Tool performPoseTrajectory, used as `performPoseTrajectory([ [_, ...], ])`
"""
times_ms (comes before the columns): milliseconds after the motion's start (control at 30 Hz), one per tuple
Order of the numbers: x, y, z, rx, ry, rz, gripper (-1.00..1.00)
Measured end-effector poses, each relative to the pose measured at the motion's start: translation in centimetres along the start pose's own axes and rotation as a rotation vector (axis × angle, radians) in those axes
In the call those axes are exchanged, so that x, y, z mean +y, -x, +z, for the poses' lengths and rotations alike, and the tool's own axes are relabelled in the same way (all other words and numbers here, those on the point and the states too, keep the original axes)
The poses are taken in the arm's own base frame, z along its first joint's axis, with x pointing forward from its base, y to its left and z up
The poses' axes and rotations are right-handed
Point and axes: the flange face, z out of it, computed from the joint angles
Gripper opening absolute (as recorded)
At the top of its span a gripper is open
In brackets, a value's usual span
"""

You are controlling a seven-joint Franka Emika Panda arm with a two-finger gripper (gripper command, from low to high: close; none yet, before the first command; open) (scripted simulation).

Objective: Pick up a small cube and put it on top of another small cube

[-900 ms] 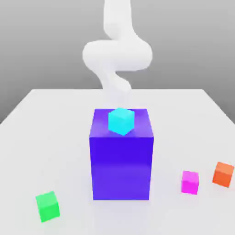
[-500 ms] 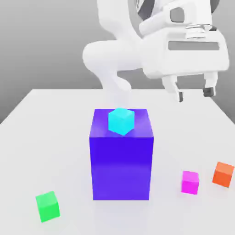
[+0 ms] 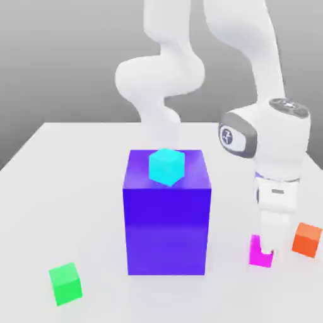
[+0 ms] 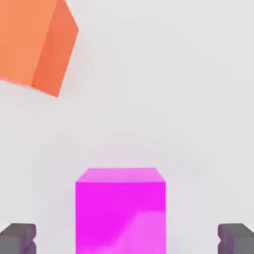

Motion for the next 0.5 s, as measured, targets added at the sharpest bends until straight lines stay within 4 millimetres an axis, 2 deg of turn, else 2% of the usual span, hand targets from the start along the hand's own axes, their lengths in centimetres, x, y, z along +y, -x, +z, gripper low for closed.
performPoseTrajectory([
  [33, 0.0, 0.1, 1.0, 0.000, 0.000, 0.000, 0.00],
  [67, 0.0, 0.1, 1.6, 0.000, 0.000, 0.000, -1.00],
  [300, 0.0, 0.1, 1.4, -0.001, 0.000, 0.000, -1.00],
  [500, 0.0, 0.1, -4.0, -0.001, 0.001, 0.000, -1.00],
])
